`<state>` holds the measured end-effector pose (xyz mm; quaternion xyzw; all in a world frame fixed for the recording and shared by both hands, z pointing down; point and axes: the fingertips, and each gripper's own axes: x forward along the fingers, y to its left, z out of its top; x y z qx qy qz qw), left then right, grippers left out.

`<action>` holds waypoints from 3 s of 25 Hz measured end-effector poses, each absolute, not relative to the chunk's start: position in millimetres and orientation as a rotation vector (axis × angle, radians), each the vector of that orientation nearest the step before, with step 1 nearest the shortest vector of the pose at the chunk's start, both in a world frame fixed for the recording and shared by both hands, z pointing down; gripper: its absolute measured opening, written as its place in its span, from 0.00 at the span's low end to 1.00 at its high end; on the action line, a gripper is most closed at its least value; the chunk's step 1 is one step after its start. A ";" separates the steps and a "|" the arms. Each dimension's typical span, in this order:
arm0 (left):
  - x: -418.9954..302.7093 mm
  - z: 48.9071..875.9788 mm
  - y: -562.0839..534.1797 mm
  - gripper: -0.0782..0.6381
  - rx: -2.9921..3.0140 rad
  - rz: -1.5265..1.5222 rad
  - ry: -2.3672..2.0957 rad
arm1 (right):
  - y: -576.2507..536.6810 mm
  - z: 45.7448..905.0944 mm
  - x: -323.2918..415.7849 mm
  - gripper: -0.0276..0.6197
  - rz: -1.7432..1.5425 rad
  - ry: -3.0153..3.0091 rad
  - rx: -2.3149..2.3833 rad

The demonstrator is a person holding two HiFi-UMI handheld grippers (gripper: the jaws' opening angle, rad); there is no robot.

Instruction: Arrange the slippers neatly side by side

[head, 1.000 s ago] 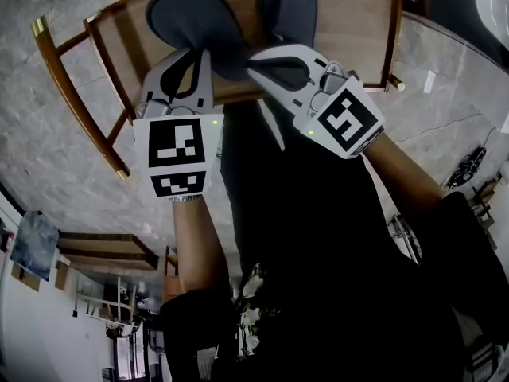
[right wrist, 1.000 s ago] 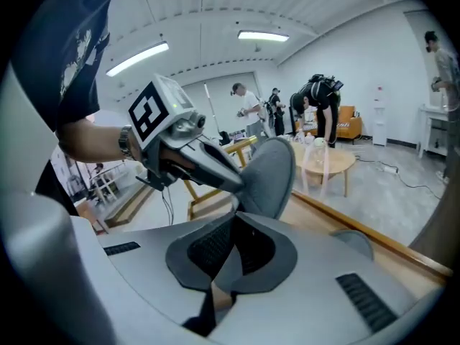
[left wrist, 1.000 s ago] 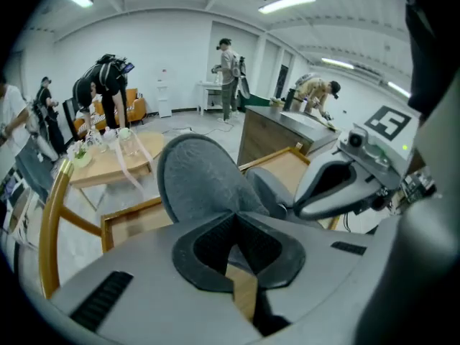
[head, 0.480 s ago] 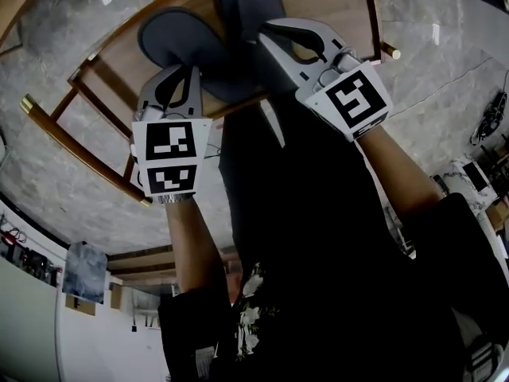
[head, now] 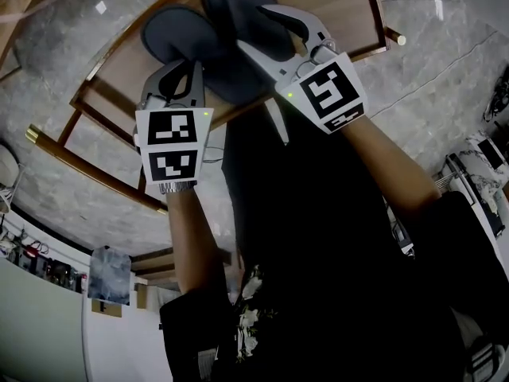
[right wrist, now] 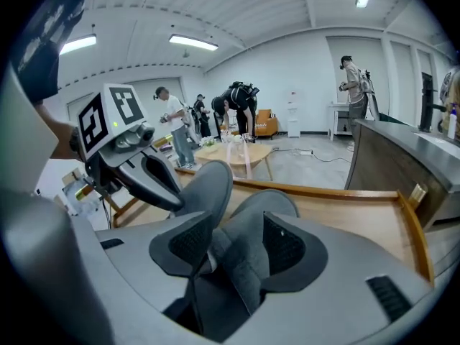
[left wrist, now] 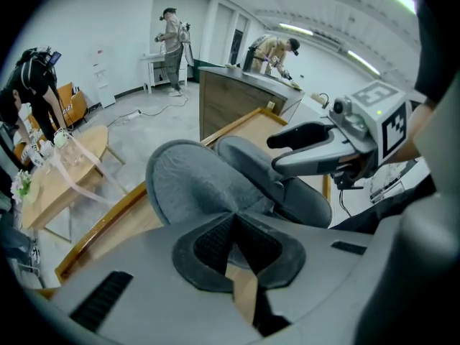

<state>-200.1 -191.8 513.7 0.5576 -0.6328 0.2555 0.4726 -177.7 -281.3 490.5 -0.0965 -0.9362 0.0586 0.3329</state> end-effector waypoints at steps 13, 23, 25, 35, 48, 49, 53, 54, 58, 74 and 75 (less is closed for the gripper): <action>-202.3 535.0 -203.6 0.12 1.363 0.589 -1.523 | -292.7 521.2 -176.7 0.07 0.215 -2.363 -0.195; -205.2 545.9 -200.2 0.12 1.322 0.579 -1.544 | -315.5 486.6 -189.7 0.07 0.339 -2.536 -0.035; -205.1 545.3 -200.7 0.12 1.317 0.559 -1.553 | -315.7 492.2 -192.5 0.07 0.408 -2.526 0.016; -202.3 540.6 -200.9 0.12 1.303 0.465 -1.593 | -309.0 512.4 -173.0 0.07 0.546 -2.461 0.145; -202.9 546.7 -207.8 0.12 1.276 0.326 -1.625 | -316.5 528.1 -177.2 0.07 0.465 -2.432 0.184; -203.5 547.6 -208.6 0.12 1.268 0.313 -1.625 | -315.9 528.3 -178.5 0.07 0.470 -2.431 0.187; -204.0 548.9 -212.8 0.12 1.249 0.265 -1.620 | -314.9 530.2 -182.8 0.07 0.582 -2.399 0.254; -204.2 548.9 -212.9 0.12 1.244 0.249 -1.620 | -315.2 531.1 -183.1 0.07 0.626 -2.383 0.286; -205.2 548.7 -211.9 0.12 1.228 0.206 -1.632 | -311.9 532.6 -182.9 0.07 0.574 -2.374 0.271; -204.1 546.4 -214.3 0.16 1.168 0.087 -1.695 | -299.3 534.2 -181.7 0.19 0.486 -2.364 0.056; -203.3 544.8 -215.3 0.21 1.164 0.064 -1.695 | -297.5 533.2 -182.0 0.22 0.469 -2.367 0.033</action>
